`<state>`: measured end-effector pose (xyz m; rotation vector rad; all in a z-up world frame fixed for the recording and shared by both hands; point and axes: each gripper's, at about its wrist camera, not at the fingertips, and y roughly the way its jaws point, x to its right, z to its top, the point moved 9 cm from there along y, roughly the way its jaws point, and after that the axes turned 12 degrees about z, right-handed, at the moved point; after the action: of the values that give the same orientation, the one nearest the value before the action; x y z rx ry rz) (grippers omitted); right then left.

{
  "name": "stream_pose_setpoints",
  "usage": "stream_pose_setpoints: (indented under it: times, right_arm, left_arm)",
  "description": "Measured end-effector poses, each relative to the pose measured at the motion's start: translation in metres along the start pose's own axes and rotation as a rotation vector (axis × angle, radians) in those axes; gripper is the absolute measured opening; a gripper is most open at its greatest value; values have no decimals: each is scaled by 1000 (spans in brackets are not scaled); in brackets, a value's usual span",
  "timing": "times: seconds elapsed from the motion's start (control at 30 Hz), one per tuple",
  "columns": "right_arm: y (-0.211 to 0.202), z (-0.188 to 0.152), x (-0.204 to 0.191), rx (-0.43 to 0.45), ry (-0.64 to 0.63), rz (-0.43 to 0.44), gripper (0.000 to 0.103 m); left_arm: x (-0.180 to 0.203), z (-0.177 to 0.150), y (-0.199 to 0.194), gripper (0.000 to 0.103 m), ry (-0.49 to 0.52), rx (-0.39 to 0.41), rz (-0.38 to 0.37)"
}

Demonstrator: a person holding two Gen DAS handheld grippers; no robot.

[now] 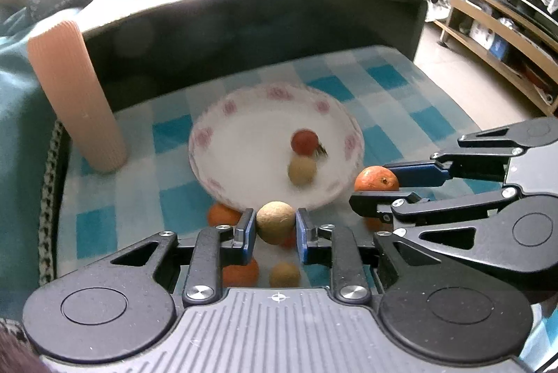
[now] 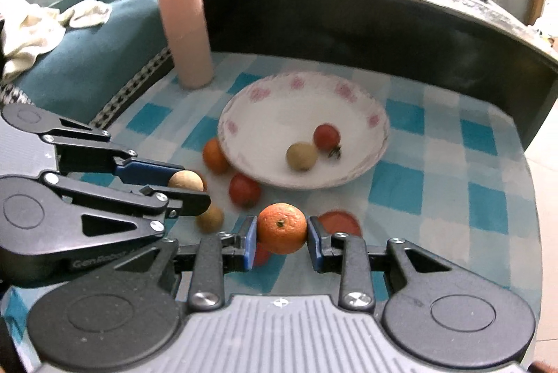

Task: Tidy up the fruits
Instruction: 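Carry both fruits over the plate and open the left gripper to drop the brown fruit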

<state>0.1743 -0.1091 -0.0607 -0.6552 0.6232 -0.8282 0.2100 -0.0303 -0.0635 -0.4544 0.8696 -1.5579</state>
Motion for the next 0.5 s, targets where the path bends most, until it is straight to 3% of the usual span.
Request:
stream_pose_setpoints:
  times: [0.5]
  right_arm:
    - [26,40,30,40,48,-42,46]
  left_arm:
    - [-9,20,42,29,-18,-36,-14]
